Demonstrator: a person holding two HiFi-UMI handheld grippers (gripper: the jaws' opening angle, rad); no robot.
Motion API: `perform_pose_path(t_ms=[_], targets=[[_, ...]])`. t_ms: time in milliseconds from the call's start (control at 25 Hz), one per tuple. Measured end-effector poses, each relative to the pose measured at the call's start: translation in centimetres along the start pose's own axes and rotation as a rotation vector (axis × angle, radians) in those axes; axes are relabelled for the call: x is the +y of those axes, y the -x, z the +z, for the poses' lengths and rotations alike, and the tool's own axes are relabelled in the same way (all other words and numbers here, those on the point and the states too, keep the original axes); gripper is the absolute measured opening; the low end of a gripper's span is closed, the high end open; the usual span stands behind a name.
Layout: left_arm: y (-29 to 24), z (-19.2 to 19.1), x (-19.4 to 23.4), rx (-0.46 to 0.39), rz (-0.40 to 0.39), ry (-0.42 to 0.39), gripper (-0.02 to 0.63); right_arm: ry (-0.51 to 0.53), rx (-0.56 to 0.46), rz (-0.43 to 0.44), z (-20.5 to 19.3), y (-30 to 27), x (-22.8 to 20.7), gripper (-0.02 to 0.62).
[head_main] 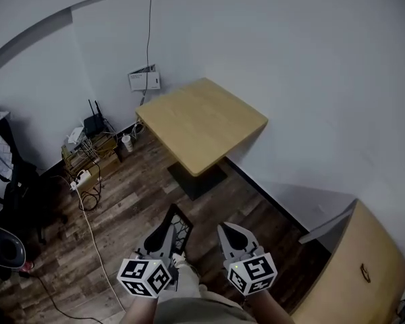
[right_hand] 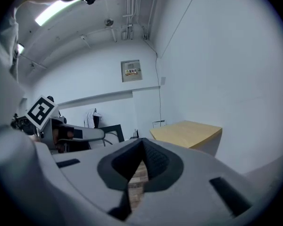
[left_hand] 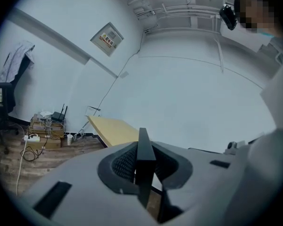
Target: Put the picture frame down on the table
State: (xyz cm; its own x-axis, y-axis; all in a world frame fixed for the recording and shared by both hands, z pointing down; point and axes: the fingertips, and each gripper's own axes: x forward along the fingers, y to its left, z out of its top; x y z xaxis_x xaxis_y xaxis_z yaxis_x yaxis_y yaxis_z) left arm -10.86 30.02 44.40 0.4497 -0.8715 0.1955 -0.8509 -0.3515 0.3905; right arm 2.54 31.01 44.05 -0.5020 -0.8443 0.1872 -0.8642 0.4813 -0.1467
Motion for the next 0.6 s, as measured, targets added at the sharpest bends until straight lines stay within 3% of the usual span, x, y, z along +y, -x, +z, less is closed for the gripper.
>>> perform_pose_path(t_ms=[160, 600], targets=[[0.6, 0.4, -0.1, -0.002, -0.004, -0.008, 0.057, -0.070, -0.056, -0.006, 0.7, 0.3, 0.1, 0.000], [-3.6, 0.9, 2.4, 0.038, -0.040, 0.034, 0.057, -0.078, -0.056, 0.000, 1.5, -4.1, -0.9, 0.002]])
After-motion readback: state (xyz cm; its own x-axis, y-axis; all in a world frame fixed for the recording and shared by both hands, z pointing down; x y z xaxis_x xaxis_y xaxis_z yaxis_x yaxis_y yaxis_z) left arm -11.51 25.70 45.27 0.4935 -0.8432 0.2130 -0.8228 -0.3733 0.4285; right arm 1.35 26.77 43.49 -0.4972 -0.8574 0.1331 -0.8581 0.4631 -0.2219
